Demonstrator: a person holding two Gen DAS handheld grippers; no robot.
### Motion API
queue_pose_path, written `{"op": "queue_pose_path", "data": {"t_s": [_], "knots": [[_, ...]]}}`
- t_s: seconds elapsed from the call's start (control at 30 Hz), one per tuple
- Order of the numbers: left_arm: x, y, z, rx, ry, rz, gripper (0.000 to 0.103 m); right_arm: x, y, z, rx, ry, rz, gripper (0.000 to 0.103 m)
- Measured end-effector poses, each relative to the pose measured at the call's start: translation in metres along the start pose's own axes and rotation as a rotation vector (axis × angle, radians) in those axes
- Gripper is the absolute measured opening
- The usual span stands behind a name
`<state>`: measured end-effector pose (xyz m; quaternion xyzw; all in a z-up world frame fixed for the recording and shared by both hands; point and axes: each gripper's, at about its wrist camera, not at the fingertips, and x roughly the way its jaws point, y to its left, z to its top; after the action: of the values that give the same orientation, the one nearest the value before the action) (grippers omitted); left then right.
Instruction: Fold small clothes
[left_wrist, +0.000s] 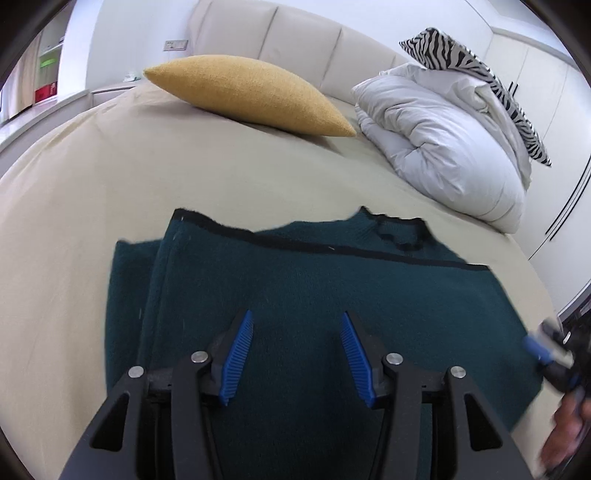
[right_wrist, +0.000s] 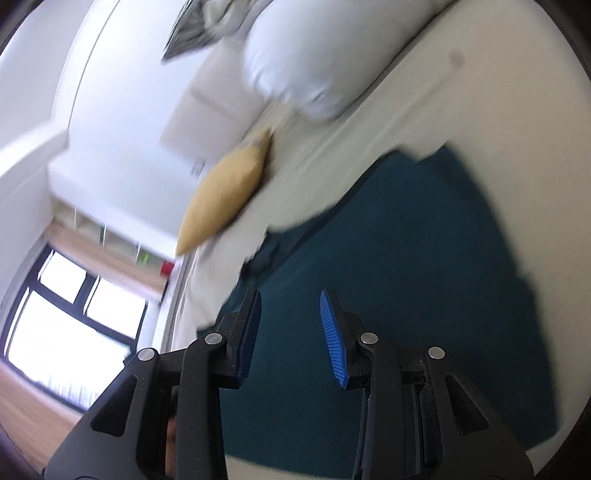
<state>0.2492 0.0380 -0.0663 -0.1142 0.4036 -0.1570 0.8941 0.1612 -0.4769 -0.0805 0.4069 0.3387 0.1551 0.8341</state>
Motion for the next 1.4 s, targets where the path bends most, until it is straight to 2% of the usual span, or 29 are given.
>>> {"op": "queue_pose_path", "data": {"t_s": [0.07,0.13,0.17,0.2,0.27,0.33,0.4,0.57,0.67,0.73,0.8,0.87,0.97,1.07,1.13,1.2,1.23,1.27,1.33,1.4], "knots": [[-0.023,-0.016,-0.015,0.015,-0.008,-0.011,0.054,0.027,0.024,-0.032,-0.047,0.108,0.052,0.034],[-0.043,-0.036,-0.037,0.079,-0.020,0.016,0.059,0.051,0.037,-0.058,-0.065,0.204,0.087,0.034],[-0.043,-0.043,-0.047,0.119,-0.001,0.043,0.063,0.061,0.039,-0.067,-0.073,0.244,0.084,0.034],[-0.039,-0.047,-0.056,0.148,0.030,0.070,0.063,0.070,0.040,-0.076,-0.074,0.278,0.075,0.032],[-0.024,-0.037,-0.070,0.136,0.093,0.080,0.063,0.075,0.029,-0.084,-0.073,0.292,0.037,0.028],[-0.025,-0.028,-0.075,0.123,0.068,0.049,0.062,0.062,0.012,-0.077,-0.008,0.258,0.063,0.028],[-0.026,-0.026,-0.074,0.116,0.076,0.046,0.062,0.035,-0.011,-0.062,0.063,0.176,0.043,0.028],[-0.024,-0.028,-0.076,0.132,0.077,0.052,0.062,-0.052,-0.087,-0.031,0.227,-0.055,-0.065,0.028],[-0.027,-0.029,-0.081,0.138,0.072,0.057,0.062,-0.099,-0.097,-0.024,0.243,-0.166,-0.168,0.031],[-0.028,-0.028,-0.082,0.138,0.069,0.056,0.062,-0.115,-0.091,-0.021,0.231,-0.218,-0.246,0.033],[-0.027,-0.028,-0.082,0.136,0.067,0.053,0.062,-0.121,-0.075,-0.019,0.188,-0.243,-0.240,0.033],[-0.027,-0.027,-0.081,0.134,0.065,0.050,0.062,-0.127,-0.054,-0.021,0.135,-0.216,-0.206,0.033],[-0.028,-0.026,-0.082,0.133,0.065,0.049,0.062,-0.100,-0.019,-0.022,0.027,-0.110,-0.139,0.033],[-0.031,-0.023,-0.081,0.118,0.065,0.025,0.062,-0.046,0.014,-0.030,-0.047,0.011,-0.063,0.033],[-0.034,-0.019,-0.080,0.101,0.065,0.000,0.062,-0.011,0.029,-0.044,-0.070,0.078,-0.061,0.033],[-0.039,-0.010,-0.078,0.074,0.070,-0.019,0.057,0.014,0.028,-0.052,-0.074,0.158,-0.052,0.033],[-0.042,-0.004,-0.077,0.057,0.071,-0.033,0.055,0.025,0.022,-0.056,-0.069,0.194,-0.075,0.031],[-0.045,0.002,-0.077,0.036,0.069,-0.047,0.053,0.030,0.015,-0.058,-0.066,0.202,-0.092,0.030],[-0.051,0.019,-0.076,-0.019,0.068,-0.084,0.046,0.026,-0.001,-0.056,-0.032,0.183,-0.025,0.028],[-0.053,0.033,-0.076,-0.048,0.073,-0.111,0.038,0.016,-0.017,-0.048,0.029,0.150,0.007,0.028]]}}
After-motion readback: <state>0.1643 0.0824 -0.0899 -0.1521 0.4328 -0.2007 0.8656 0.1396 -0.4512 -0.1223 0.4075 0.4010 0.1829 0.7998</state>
